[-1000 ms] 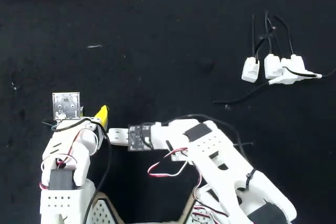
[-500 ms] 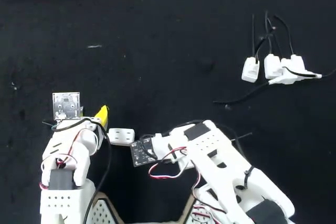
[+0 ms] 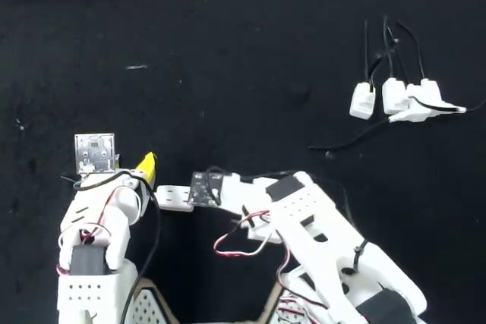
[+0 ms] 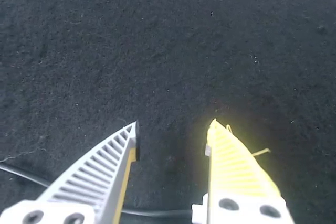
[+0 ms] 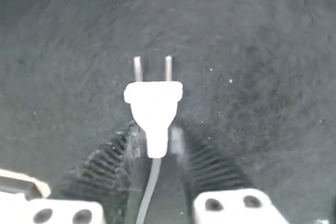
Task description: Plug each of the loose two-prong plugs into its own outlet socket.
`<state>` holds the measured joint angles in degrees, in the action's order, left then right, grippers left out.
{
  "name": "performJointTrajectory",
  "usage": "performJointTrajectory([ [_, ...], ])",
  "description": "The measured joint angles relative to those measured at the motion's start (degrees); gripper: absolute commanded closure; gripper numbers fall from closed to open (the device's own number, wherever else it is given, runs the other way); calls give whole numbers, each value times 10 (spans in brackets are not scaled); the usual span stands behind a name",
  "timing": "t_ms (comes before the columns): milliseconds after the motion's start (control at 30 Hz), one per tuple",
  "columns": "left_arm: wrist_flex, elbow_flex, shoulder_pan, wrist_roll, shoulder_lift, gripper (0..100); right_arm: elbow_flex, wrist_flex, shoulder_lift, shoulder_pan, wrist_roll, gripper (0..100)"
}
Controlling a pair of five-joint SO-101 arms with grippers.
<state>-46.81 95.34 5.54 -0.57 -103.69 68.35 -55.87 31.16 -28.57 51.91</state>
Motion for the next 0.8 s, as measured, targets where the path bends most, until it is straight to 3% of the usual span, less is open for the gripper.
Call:
performJointTrajectory([
  [367,0,0,0,0,0,777,27,61,0,-47,-40,804],
  [800,0,0,0,0,0,777,30,62,0,-46,-55,801],
])
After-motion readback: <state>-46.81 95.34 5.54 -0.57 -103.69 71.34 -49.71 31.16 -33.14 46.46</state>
